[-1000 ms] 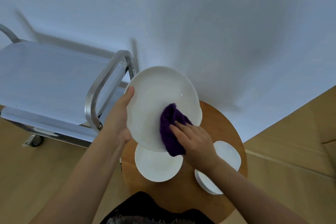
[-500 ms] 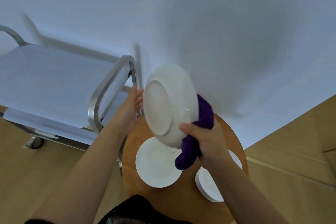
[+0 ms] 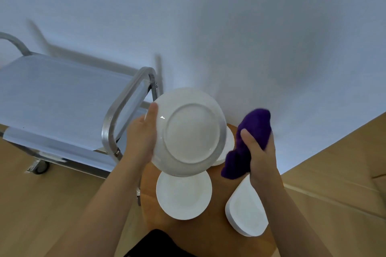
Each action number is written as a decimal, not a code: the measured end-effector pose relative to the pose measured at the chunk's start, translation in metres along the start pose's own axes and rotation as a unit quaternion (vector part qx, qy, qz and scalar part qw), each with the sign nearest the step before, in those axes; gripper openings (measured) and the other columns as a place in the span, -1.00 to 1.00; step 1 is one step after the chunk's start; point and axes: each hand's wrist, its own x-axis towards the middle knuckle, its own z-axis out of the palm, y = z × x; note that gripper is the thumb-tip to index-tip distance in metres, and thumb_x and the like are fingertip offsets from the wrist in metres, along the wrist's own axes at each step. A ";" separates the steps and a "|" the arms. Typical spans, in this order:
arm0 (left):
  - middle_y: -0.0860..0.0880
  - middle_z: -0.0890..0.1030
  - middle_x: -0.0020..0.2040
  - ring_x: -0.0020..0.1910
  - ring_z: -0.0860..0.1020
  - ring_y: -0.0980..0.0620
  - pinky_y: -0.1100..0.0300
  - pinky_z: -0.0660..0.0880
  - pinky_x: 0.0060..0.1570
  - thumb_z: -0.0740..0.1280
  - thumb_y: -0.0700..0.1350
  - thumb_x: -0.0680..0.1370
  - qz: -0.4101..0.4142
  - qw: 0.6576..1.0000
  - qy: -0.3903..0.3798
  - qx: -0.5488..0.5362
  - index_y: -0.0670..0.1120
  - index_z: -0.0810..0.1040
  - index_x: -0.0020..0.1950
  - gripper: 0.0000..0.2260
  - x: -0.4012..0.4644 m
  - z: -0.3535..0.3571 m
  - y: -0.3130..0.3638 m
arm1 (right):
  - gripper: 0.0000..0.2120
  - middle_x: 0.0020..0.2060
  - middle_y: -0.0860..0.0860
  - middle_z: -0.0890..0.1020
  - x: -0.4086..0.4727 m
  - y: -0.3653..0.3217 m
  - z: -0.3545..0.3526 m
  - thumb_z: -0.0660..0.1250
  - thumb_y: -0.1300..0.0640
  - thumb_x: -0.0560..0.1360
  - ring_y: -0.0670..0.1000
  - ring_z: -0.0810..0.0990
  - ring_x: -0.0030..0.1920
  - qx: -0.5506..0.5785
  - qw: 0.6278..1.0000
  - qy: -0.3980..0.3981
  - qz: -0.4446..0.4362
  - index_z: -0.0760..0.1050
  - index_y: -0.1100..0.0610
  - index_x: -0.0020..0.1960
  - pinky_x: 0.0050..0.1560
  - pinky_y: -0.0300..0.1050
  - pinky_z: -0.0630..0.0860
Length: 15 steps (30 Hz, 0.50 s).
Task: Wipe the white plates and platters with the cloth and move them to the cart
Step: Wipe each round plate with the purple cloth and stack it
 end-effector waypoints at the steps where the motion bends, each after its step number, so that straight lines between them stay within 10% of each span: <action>1: -0.07 0.41 -0.35 -0.36 0.37 0.02 0.16 0.29 -0.37 0.18 0.30 0.48 0.046 0.998 -0.001 0.045 -0.12 0.43 -0.26 -0.53 -0.004 0.002 0.003 | -0.37 -0.03 -0.19 0.56 0.001 -0.009 0.005 0.46 0.05 0.30 -0.04 0.58 0.06 0.005 0.995 -0.083 -0.045 0.27 -0.16 0.28 0.04 -0.08 0.57; 4: 0.02 0.28 -0.49 -0.50 0.25 0.11 0.21 0.19 -0.44 0.19 0.21 0.53 0.150 0.979 -0.028 0.131 -0.11 0.24 -0.42 -0.52 -0.017 0.012 0.014 | -0.13 0.35 -0.36 0.27 0.007 -0.029 0.025 0.35 -0.03 0.32 -0.21 0.28 0.36 -0.165 0.924 -0.325 -0.115 -0.11 -0.27 0.45 0.30 -0.21 0.36; 6: -0.01 0.27 -0.48 -0.49 0.24 0.07 0.19 0.19 -0.43 0.18 0.19 0.54 0.183 0.968 -0.053 0.164 -0.11 0.22 -0.41 -0.53 -0.023 0.014 0.018 | -0.02 0.50 -0.23 -0.17 0.018 -0.037 0.032 0.37 -0.13 0.37 -0.02 -0.10 0.51 -0.433 0.821 -0.311 -0.203 -0.37 -0.35 0.39 0.45 0.00 0.04; 9: -0.12 0.36 -0.41 -0.44 0.31 0.02 0.16 0.24 -0.40 0.20 0.18 0.53 0.208 0.950 -0.096 0.212 -0.24 0.35 -0.35 -0.49 -0.025 0.010 0.021 | 0.04 0.51 -0.11 -0.22 0.034 -0.047 0.034 0.41 -0.23 0.33 0.09 -0.16 0.49 -0.599 0.682 -0.283 -0.310 -0.45 -0.40 0.31 0.42 0.12 -0.07; 11: -0.15 0.41 -0.38 -0.41 0.34 0.00 0.15 0.27 -0.36 0.21 0.17 0.53 0.211 0.942 -0.126 0.231 -0.32 0.42 -0.30 -0.46 -0.027 0.009 0.020 | 0.06 0.50 -0.10 -0.01 0.042 -0.050 0.036 0.45 -0.23 0.28 0.06 0.03 0.45 -0.593 0.670 -0.316 -0.315 -0.35 -0.41 0.38 0.38 0.03 0.07; 15: -0.10 0.40 -0.39 -0.41 0.36 0.02 0.19 0.28 -0.36 0.24 0.26 0.49 0.235 0.940 -0.109 0.222 -0.30 0.42 -0.29 -0.42 -0.029 0.000 0.020 | -0.03 0.29 -0.22 0.31 0.052 -0.052 0.032 0.52 -0.20 0.18 -0.16 0.38 0.20 -0.463 0.784 -0.335 -0.242 -0.01 -0.34 0.40 0.20 -0.13 0.44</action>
